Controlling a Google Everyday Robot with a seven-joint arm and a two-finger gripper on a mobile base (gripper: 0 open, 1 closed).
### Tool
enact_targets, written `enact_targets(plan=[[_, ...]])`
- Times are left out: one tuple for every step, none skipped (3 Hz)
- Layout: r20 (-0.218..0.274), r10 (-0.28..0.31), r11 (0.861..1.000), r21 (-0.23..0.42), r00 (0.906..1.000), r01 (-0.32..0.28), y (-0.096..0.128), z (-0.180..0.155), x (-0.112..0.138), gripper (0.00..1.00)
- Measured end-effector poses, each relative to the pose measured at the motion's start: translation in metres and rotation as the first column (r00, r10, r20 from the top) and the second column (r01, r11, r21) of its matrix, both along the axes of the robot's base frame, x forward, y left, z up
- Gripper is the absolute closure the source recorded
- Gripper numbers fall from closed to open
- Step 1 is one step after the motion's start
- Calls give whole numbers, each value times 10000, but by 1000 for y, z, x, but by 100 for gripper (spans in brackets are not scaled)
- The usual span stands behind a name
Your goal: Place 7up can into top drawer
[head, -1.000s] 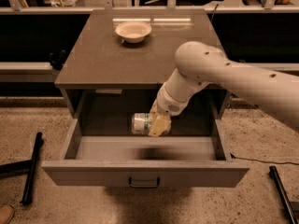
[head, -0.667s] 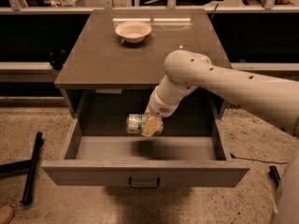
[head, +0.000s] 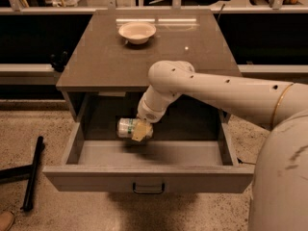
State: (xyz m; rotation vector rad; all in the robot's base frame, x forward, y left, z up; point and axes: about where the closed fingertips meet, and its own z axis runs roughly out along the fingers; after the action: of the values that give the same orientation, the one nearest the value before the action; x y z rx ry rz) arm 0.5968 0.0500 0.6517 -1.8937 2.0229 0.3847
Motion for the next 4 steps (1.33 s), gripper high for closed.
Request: enact_targets(plan=[[225,-33,9998,-218,9997,38,17,-2,4,100],[277,-112,9997,-213,9996,118,32,-7,7,100],[257,-374,9991,-169,9990,379,43,-15,6,83],[123,-530,9986,99,9985,529,49,-18,3,59]])
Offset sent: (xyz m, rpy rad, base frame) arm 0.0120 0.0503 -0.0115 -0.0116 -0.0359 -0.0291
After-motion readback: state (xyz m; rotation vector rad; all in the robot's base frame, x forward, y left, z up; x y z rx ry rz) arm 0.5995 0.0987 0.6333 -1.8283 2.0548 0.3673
